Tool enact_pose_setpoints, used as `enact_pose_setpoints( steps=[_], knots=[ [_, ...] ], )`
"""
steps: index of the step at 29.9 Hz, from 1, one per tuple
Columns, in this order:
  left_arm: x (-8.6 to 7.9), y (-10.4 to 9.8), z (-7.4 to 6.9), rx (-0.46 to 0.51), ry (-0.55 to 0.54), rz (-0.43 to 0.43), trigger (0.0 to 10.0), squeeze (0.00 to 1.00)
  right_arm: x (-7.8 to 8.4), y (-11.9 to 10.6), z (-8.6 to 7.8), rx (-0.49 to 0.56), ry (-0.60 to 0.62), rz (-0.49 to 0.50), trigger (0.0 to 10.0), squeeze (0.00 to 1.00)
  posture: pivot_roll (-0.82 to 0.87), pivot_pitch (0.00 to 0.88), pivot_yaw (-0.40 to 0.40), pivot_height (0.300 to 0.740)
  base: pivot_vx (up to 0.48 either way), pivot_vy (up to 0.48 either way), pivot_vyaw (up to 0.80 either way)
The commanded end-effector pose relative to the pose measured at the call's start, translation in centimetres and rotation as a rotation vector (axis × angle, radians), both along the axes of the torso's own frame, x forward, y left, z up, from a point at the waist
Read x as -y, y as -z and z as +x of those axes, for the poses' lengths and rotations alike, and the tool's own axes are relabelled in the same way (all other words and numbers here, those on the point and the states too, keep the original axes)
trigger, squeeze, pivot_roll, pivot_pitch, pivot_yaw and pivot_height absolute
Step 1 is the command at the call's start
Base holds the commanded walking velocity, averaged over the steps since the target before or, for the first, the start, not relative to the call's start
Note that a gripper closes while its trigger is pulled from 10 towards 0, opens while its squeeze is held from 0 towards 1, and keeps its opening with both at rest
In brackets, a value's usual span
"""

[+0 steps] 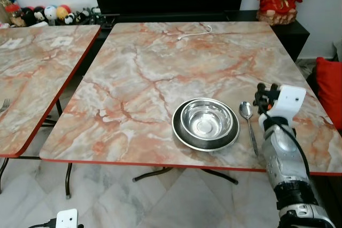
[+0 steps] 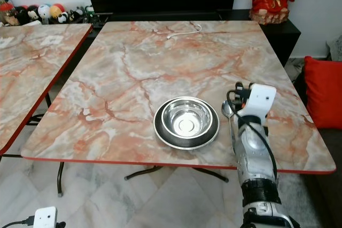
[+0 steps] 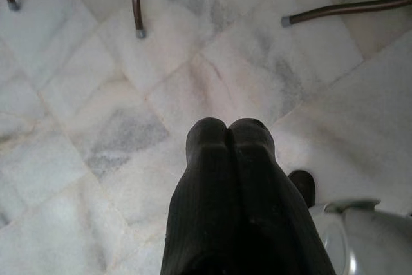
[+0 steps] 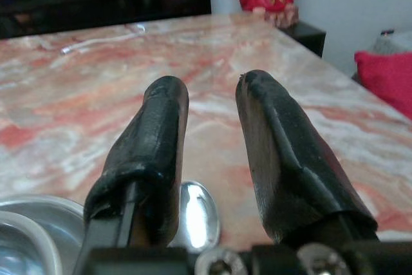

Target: Setting the table

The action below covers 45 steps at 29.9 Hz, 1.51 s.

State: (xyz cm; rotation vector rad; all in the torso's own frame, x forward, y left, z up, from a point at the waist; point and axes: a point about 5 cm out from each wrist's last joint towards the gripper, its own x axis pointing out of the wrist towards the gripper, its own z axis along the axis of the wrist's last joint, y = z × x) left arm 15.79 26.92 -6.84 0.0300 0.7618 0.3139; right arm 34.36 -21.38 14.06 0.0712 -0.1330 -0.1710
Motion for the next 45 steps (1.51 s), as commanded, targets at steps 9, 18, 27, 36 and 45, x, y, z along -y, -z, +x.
enact_pose_setpoints(
  steps=[9,18,27,36,45],
  knots=[
    [-0.1,0.3,-0.7,-0.027,-0.004,-0.003,10.0,0.0,-2.6,-1.8,-0.4,0.13,-0.086,0.004,10.0,0.0,0.0,0.0,0.034,0.74,0.0,0.48,0.0],
    [-0.1,0.3,-0.7,-0.025,0.001,-0.001,10.0,0.0,-3.0,-1.9,-0.7,0.133,-0.097,-0.001,10.0,0.0,-0.01,0.0,0.031,0.74,0.0,0.48,0.0],
    [-0.3,0.1,-0.4,-0.012,0.005,0.007,10.0,0.0,-3.7,-2.1,-1.0,0.16,-0.142,-0.034,10.0,0.0,0.0,0.0,0.028,0.74,0.0,0.48,0.35],
    [-0.3,0.1,-0.6,-0.015,0.012,0.009,10.0,0.0,-4.3,-1.4,-1.3,0.138,-0.148,-0.007,10.0,0.0,0.0,0.0,0.028,0.74,0.0,0.48,0.05],
    [-0.3,0.2,-0.8,-0.014,0.01,0.012,10.0,0.0,-4.4,-1.1,-1.1,0.119,-0.142,-0.002,10.0,0.0,0.0,0.0,0.022,0.74,0.0,0.48,0.0]
  ],
)
